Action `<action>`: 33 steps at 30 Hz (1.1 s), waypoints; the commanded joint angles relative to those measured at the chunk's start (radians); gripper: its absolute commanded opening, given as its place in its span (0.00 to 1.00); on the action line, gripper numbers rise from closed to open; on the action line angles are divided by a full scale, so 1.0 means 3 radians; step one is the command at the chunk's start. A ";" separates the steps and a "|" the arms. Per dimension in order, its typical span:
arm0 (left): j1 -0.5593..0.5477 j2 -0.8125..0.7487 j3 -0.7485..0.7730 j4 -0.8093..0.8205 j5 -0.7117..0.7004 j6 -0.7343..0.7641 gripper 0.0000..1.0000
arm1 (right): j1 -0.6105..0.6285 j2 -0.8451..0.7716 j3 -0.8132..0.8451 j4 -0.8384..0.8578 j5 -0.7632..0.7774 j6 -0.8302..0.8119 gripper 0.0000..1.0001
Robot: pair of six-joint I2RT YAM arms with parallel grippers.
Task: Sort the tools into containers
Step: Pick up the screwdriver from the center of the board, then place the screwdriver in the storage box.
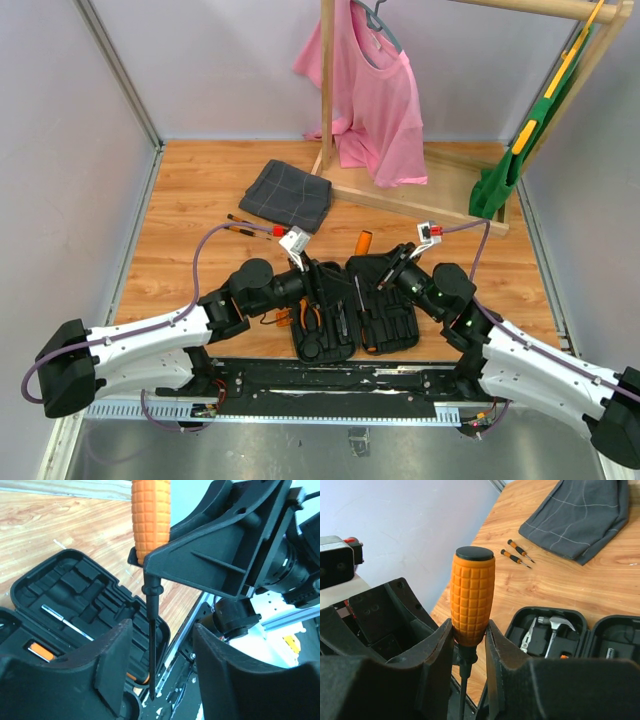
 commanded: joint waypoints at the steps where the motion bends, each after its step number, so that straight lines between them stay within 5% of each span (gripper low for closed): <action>1: -0.0022 -0.0047 0.0191 -0.0224 -0.0043 0.0248 0.59 | 0.0048 -0.0139 0.0275 -0.0463 0.0105 -0.0277 0.05; 15: 0.0113 -0.0074 0.0641 -0.1529 -0.0898 0.0387 0.63 | 0.0040 -0.0291 0.0835 -0.2223 0.0746 -0.0994 0.01; 22: 0.0697 -0.0208 0.0722 -0.2135 -0.0916 0.0217 0.63 | -0.0090 -0.0028 0.1124 -0.2892 0.0648 -0.1155 0.00; 33: 0.1609 -0.0174 0.1277 -0.2997 -0.0855 0.0771 0.63 | -0.0352 0.0972 0.1404 -0.2949 -0.0022 -0.1387 0.01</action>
